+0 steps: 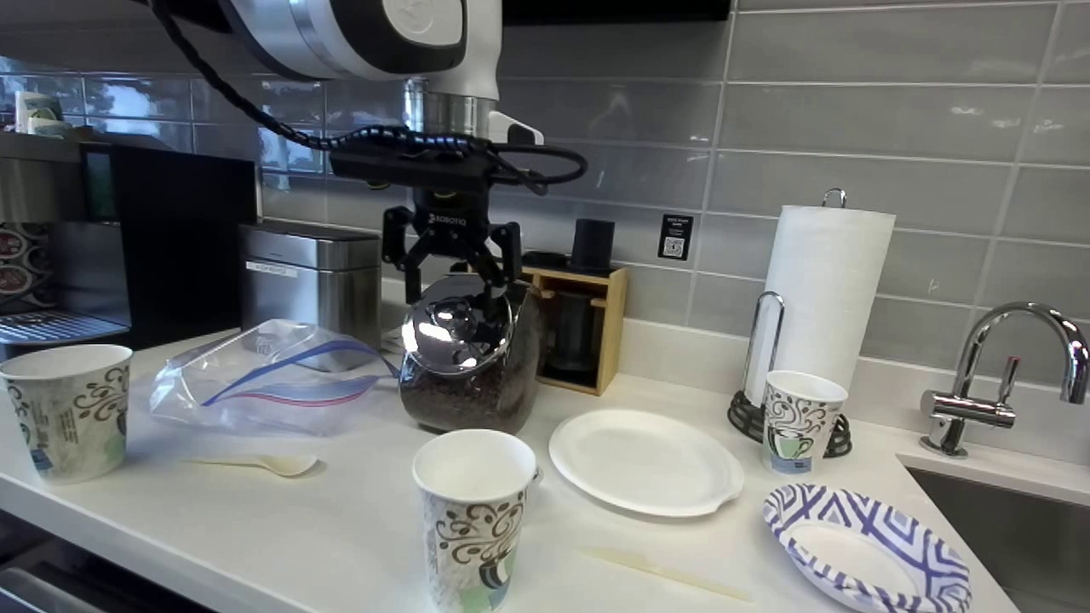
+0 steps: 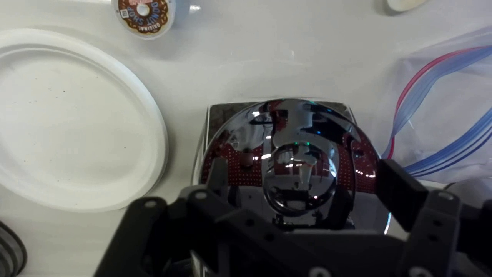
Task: Remove the lid from the glass container.
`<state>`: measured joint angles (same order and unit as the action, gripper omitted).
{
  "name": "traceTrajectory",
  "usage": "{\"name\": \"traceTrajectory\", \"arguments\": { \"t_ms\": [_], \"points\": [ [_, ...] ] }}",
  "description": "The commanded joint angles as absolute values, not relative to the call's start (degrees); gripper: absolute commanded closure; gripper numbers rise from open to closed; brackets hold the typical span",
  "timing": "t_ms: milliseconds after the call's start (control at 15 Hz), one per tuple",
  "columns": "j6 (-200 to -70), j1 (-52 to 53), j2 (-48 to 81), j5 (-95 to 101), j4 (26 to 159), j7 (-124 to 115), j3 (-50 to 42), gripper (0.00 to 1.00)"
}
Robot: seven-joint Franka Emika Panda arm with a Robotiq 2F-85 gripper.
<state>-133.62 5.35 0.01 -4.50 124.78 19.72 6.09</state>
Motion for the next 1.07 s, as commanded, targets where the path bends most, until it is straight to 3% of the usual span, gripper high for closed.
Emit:
{"name": "traceTrajectory", "arguments": {
  "t_ms": [0,67,467,1000],
  "points": [
    [-135.3,5.5,-0.7,-7.3,126.8,20.6,6.0,0.15],
    [-135.3,5.5,-0.8,-7.5,126.9,20.7,6.0,0.29],
    [-134.7,5.2,-0.7,-7.1,126.7,20.6,5.6,0.76],
    [-132.1,5.2,-2.8,-10.0,125.6,24.4,5.4,0.79]
  ]
}}
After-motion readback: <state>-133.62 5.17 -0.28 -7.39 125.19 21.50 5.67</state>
